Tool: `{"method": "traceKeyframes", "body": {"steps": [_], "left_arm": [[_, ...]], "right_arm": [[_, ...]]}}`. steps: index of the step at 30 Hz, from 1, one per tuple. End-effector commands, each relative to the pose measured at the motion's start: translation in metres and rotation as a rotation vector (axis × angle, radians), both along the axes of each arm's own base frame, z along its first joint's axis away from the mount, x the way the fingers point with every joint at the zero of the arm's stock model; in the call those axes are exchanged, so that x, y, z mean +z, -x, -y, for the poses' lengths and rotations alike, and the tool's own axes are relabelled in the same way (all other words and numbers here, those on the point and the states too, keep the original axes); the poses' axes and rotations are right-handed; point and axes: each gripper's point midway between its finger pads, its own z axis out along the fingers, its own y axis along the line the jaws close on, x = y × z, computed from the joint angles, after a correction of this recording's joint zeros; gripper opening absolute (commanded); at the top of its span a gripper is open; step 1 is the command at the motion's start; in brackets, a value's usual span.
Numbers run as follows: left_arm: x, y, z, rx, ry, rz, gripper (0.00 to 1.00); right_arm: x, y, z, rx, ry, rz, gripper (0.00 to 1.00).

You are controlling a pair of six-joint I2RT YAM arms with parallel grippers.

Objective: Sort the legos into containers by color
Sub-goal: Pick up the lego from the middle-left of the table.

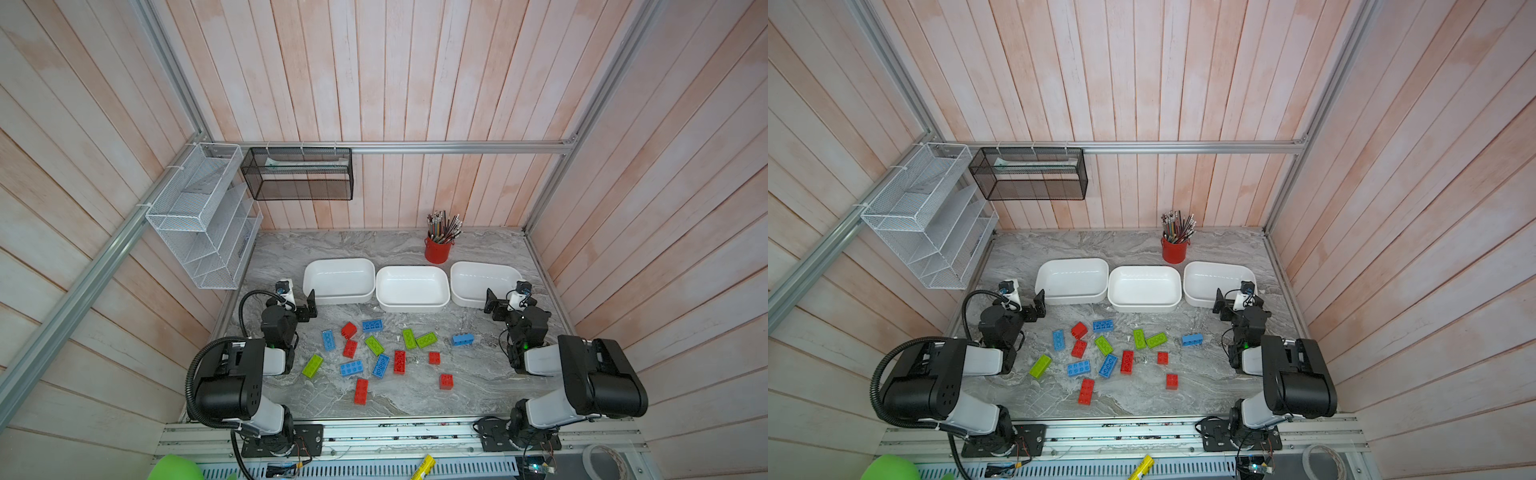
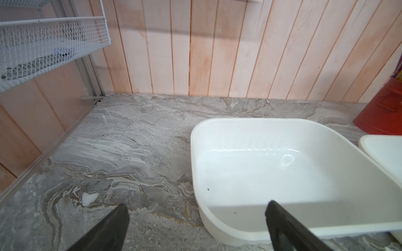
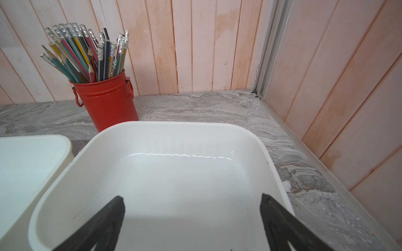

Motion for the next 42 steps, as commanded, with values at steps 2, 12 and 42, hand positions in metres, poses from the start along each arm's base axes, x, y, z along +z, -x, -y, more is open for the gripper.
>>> {"method": "traceKeyframes", "body": {"steps": [2, 12, 42], "left_arm": [[0.011, -0.005, 0.001, -0.011, -0.012, 0.042, 1.00], [0.066, 0.002, -0.026, 0.162, 0.036, 0.059, 1.00], [-0.011, 0.124, 0.090, 0.090, 0.264, -1.003, 1.00]], "right_arm": [[0.005, -0.005, -0.002, 0.011, 0.004, 0.014, 0.98], [0.059, -0.001, -0.009, 0.048, 0.001, 0.076, 0.98], [0.100, 0.081, -0.223, 0.875, -0.072, -0.560, 0.97]]}}
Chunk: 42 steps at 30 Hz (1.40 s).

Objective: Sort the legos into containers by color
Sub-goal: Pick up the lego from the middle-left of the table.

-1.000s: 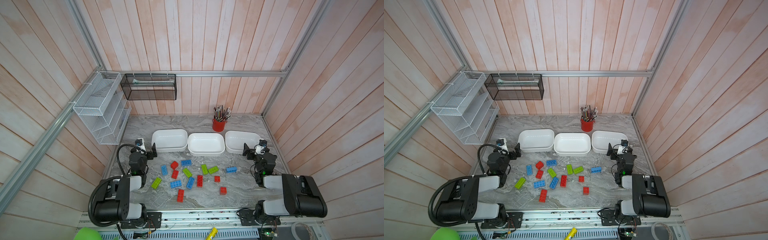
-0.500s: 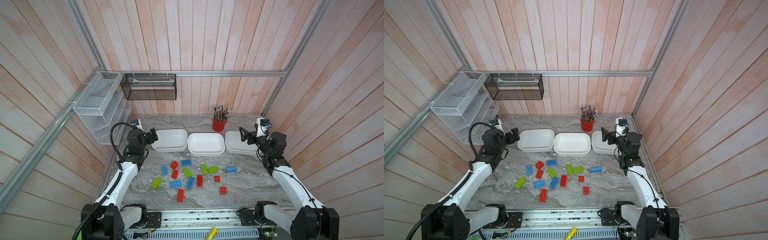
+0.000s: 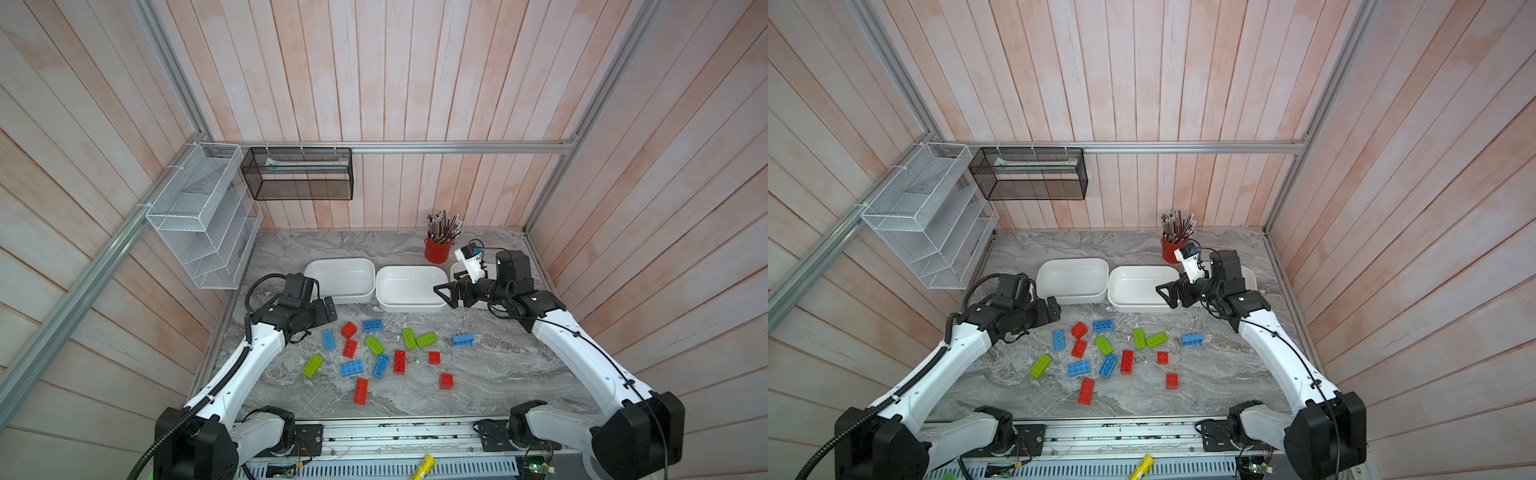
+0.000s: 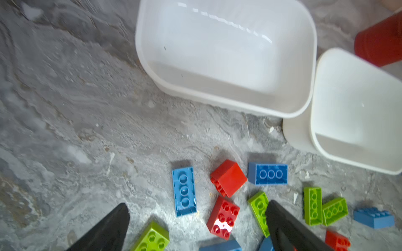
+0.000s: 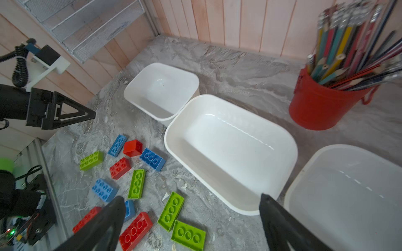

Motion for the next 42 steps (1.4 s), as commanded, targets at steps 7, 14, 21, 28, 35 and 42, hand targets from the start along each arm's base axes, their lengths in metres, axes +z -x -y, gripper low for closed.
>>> {"method": "traceKeyframes", "body": {"steps": [7, 14, 21, 28, 35, 42], "left_arm": [[-0.066, 0.035, 0.003, 0.026, -0.031, -0.243, 0.95], [-0.085, 0.025, 0.005, 0.054, -0.063, -0.263, 0.81], [-0.095, 0.014, 0.003, 0.073, -0.127, -0.281, 0.73], [-0.098, 0.001, 0.010, 0.071, -0.148, -0.278, 0.66], [-0.107, 0.001, 0.009, 0.050, -0.213, -0.314, 0.58], [-0.120, 0.007, 0.015, 0.039, -0.198, -0.343, 0.45]], "right_arm": [[-0.037, 0.024, -0.015, 0.055, 0.077, -0.122, 0.97], [-0.041, 0.024, -0.012, 0.041, 0.086, -0.110, 0.98], [-0.041, 0.025, -0.013, 0.049, 0.076, -0.105, 0.98], [-0.040, 0.028, -0.016, 0.073, 0.062, -0.105, 0.98], [-0.038, 0.030, -0.015, 0.079, 0.063, -0.099, 0.98], [-0.038, 0.030, -0.013, 0.069, 0.057, -0.096, 0.98]]}}
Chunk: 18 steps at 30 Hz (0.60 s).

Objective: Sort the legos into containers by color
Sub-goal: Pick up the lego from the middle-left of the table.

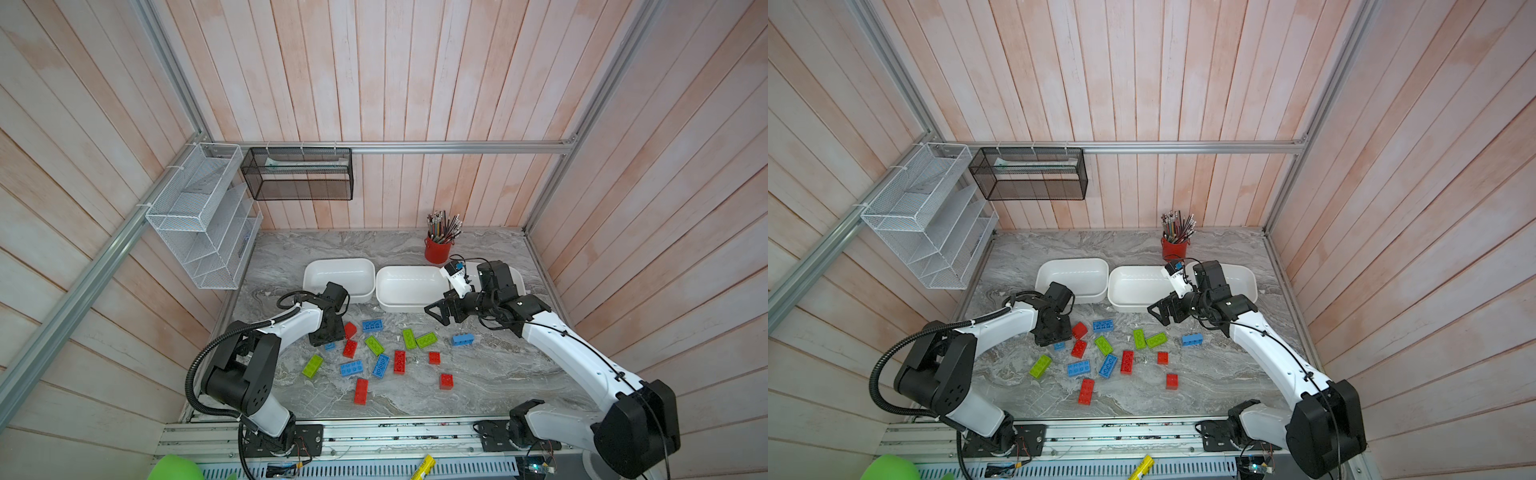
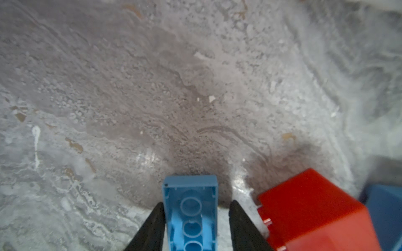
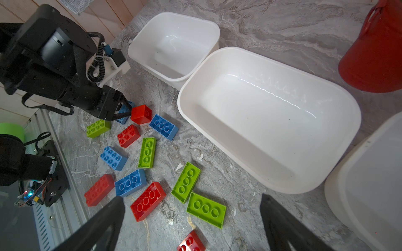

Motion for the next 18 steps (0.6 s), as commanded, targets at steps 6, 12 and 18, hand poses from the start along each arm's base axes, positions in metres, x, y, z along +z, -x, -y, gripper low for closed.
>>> {"method": "traceKeyframes", "body": {"steps": [6, 12, 18], "left_arm": [[-0.006, 0.004, -0.001, -0.015, -0.025, -0.014, 0.32], [0.020, -0.004, -0.003, -0.047, -0.045, 0.020, 0.30], [0.076, -0.016, -0.017, -0.096, -0.089, 0.080, 0.30]], "right_arm": [[0.005, 0.005, 0.000, 0.014, -0.024, 0.011, 0.98], [0.015, 0.007, -0.006, 0.039, -0.073, 0.015, 0.98], [0.025, 0.005, -0.009, 0.056, -0.105, 0.024, 0.98]]}}
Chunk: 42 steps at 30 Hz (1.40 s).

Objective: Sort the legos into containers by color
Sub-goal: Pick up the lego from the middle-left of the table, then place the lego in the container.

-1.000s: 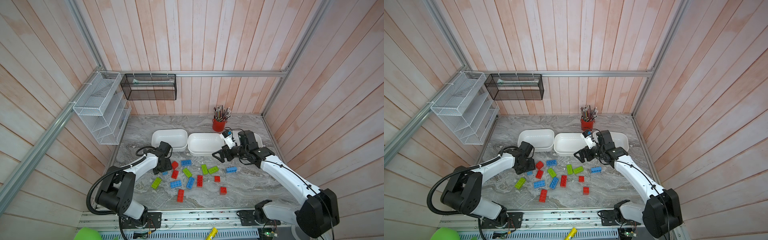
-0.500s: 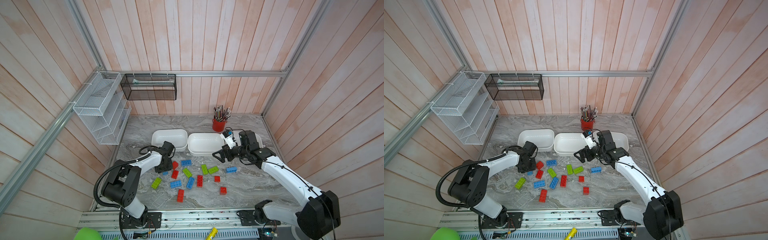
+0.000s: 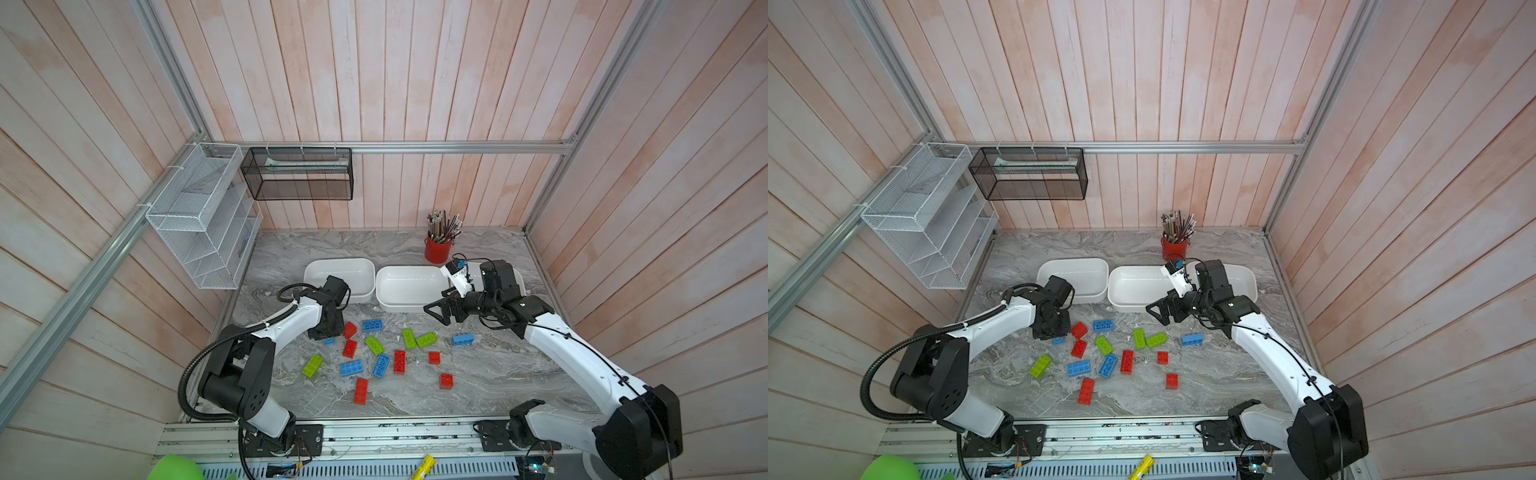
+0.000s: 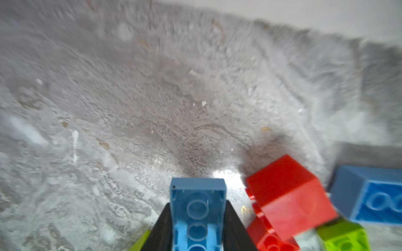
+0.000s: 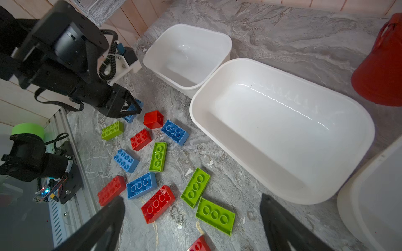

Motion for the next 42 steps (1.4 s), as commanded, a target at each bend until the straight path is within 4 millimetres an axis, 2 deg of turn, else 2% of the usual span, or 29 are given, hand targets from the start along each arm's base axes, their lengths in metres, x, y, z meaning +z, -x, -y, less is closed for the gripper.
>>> {"method": "traceKeyframes", "body": {"steps": [1, 4, 6, 9, 13, 18, 22, 27, 32, 39, 42], "left_arm": [[0.040, -0.008, -0.017, -0.034, -0.057, 0.045, 0.30], [0.070, -0.035, -0.015, -0.059, -0.040, 0.112, 0.30], [0.090, -0.060, -0.012, -0.077, -0.034, 0.159, 0.30], [0.108, -0.098, -0.010, -0.099, -0.037, 0.215, 0.30], [0.095, -0.141, -0.002, -0.117, -0.012, 0.211, 0.30], [0.068, -0.170, 0.013, -0.147, 0.023, 0.186, 0.31], [0.034, -0.172, 0.021, -0.158, 0.049, 0.131, 0.31], [0.011, -0.177, 0.012, -0.138, 0.030, 0.112, 0.31], [-0.017, -0.174, 0.013, -0.142, 0.037, 0.061, 0.34], [-0.023, -0.174, 0.012, -0.148, 0.036, 0.054, 0.36], [-0.028, -0.171, 0.012, -0.146, 0.040, 0.043, 0.43]], "right_arm": [[0.012, -0.001, -0.003, 0.020, -0.048, 0.012, 0.98], [0.015, -0.006, -0.008, 0.033, -0.065, 0.010, 0.98], [0.020, -0.010, -0.011, 0.037, -0.073, 0.015, 0.98], [0.023, -0.014, -0.013, 0.036, -0.077, 0.022, 0.98], [0.024, -0.020, -0.013, 0.024, -0.064, 0.024, 0.98], [0.024, -0.023, -0.009, 0.004, -0.049, 0.032, 0.98], [0.020, -0.025, -0.009, -0.003, -0.040, 0.021, 0.98], [0.016, -0.028, -0.009, -0.006, -0.036, 0.010, 0.98], [0.012, -0.029, -0.009, -0.007, -0.028, -0.002, 0.98], [0.008, -0.028, -0.008, -0.013, -0.021, -0.009, 0.98], [0.006, -0.027, -0.007, -0.014, -0.019, -0.014, 0.98]]}}
